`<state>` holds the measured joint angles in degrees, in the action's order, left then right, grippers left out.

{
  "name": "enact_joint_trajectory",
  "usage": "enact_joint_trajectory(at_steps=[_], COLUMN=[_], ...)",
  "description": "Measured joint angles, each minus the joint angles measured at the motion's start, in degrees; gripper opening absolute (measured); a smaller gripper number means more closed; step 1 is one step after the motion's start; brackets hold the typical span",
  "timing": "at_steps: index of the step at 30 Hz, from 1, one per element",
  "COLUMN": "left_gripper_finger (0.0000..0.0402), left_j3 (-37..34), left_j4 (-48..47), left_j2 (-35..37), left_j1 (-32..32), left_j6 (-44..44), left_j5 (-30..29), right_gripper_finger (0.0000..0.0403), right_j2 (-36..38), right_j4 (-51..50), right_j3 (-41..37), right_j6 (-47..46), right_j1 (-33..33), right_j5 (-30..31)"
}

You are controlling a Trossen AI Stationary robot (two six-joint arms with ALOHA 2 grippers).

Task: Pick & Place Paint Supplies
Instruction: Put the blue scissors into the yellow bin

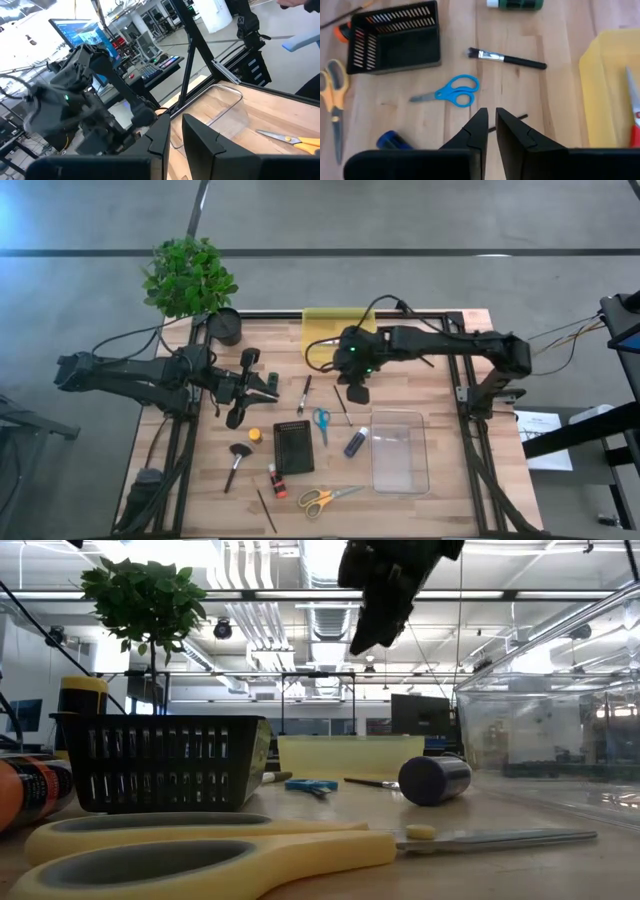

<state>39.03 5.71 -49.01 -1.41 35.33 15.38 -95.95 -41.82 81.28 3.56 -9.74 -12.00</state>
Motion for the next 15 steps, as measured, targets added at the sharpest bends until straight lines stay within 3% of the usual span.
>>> enact_joint_trajectory(at_steps=[11,15], left_gripper_finger=[0.0057,0.0057], left_j3=[0.0,0.0], left_j4=[-0.5,-0.5], left_j2=[0.0,0.0], left_j1=[0.0,0.0], left_j6=[-0.6,-0.6], left_j5=[0.0,0.0], right_gripper_finger=[0.004,0.0069], right_j2=[-4.3,-4.2], right_j4=[-3.1,-4.9], right_j3=[4.6,4.5], right_j6=[-3.0,-3.3], right_j1=[0.0,0.7], right_j5=[-2.8,-2.8])
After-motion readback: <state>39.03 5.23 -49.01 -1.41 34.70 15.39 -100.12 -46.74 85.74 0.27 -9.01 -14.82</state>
